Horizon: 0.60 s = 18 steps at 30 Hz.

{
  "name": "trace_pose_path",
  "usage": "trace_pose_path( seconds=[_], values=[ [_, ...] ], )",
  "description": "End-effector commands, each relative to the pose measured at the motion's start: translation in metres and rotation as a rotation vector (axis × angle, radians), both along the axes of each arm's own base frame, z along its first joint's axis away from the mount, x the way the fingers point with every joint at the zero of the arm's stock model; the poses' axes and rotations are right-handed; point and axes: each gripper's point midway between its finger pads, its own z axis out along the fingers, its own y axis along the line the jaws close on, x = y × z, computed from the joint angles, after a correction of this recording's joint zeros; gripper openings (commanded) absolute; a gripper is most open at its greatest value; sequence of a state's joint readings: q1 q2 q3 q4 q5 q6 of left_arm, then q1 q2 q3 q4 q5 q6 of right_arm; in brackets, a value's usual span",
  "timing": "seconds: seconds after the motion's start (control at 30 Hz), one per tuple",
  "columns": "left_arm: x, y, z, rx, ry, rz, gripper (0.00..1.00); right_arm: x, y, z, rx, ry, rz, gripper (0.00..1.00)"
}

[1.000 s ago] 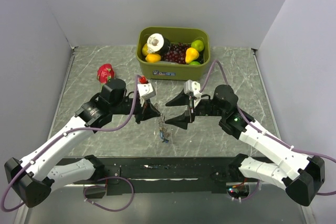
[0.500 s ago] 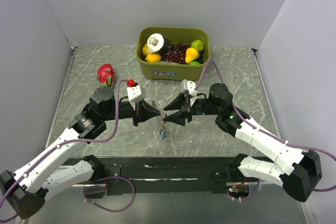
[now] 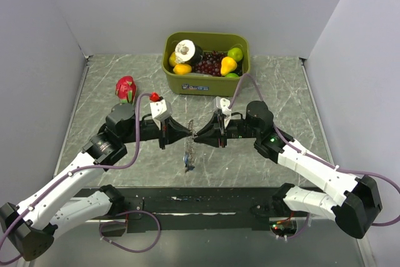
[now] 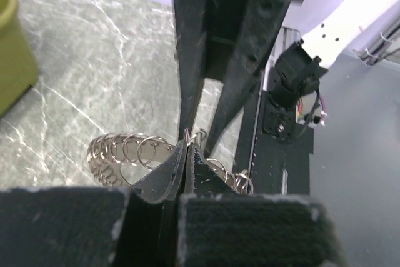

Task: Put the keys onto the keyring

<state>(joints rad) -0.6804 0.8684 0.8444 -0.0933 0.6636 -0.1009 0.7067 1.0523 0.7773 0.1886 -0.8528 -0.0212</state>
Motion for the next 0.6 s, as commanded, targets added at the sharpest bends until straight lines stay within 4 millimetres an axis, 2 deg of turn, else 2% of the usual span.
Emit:
trace_pose_path(
  seconds=[0.0,0.13,0.17,0.23,0.27,0.57],
  values=[
    [0.002,0.0,0.044,-0.125,-0.118,0.018,0.01,0.004,0.0,0.005,0.024,-0.041,-0.009,0.33],
    [0.002,-0.002,0.043,-0.129,-0.111,0.009,0.01,0.003,0.001,0.005,0.029,-0.036,-0.001,0.26],
    [0.002,-0.002,0.042,-0.127,-0.107,0.006,0.01,0.002,0.002,0.005,0.03,-0.034,0.007,0.19],
    [0.002,-0.004,0.042,-0.128,-0.102,-0.001,0.01,0.001,0.003,0.006,0.03,-0.028,0.019,0.1],
    [0.003,-0.003,0.041,-0.128,-0.101,0.001,0.01,-0.001,0.003,0.007,0.03,-0.024,0.034,0.01],
    [0.0,-0.003,0.045,-0.159,-0.108,-0.001,0.01,0.0,0.008,-0.007,-0.005,0.011,0.054,0.0]
  ],
)
